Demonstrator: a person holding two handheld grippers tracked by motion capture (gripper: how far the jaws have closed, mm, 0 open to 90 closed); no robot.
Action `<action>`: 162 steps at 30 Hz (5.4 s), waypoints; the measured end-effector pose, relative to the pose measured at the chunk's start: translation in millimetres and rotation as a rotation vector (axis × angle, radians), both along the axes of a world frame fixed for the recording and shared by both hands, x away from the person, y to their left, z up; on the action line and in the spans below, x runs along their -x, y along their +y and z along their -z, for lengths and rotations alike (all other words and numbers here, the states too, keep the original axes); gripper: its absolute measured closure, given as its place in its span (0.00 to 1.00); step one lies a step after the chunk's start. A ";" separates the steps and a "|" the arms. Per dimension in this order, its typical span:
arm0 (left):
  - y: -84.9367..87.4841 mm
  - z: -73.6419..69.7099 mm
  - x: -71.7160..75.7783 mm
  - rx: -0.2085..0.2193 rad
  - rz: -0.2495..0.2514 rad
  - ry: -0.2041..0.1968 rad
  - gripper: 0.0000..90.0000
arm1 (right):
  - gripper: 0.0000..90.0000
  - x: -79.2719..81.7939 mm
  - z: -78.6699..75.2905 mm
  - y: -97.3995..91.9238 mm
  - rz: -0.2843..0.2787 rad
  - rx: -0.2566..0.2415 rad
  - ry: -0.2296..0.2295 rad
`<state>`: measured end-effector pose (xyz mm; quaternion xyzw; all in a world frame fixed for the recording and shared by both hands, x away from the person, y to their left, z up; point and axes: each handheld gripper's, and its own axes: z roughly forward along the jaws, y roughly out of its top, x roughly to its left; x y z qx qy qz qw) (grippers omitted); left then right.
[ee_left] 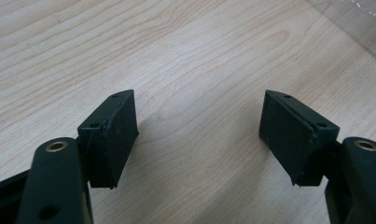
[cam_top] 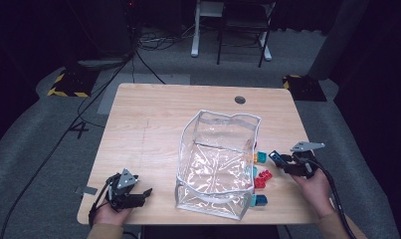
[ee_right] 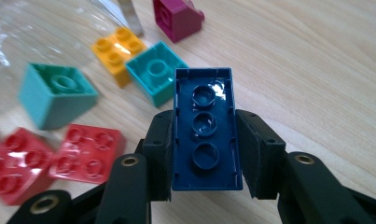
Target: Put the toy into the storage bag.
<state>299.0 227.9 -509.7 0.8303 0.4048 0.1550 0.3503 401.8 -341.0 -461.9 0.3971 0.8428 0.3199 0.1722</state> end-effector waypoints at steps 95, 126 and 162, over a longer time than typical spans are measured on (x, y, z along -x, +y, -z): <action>-1.7 0.2 -8.1 -0.003 -0.024 0.007 0.25 | 0.66 16.9 -197.6 190.2 -0.493 -0.136 -0.054; -1.4 0.2 -8.4 -0.001 -0.021 0.008 0.25 | 0.50 -0.2 -175.2 185.6 -0.487 -0.213 0.042; -1.4 0.4 -8.2 0.000 -0.023 0.007 0.25 | 0.52 -39.8 -130.7 38.5 -0.131 -0.167 -0.039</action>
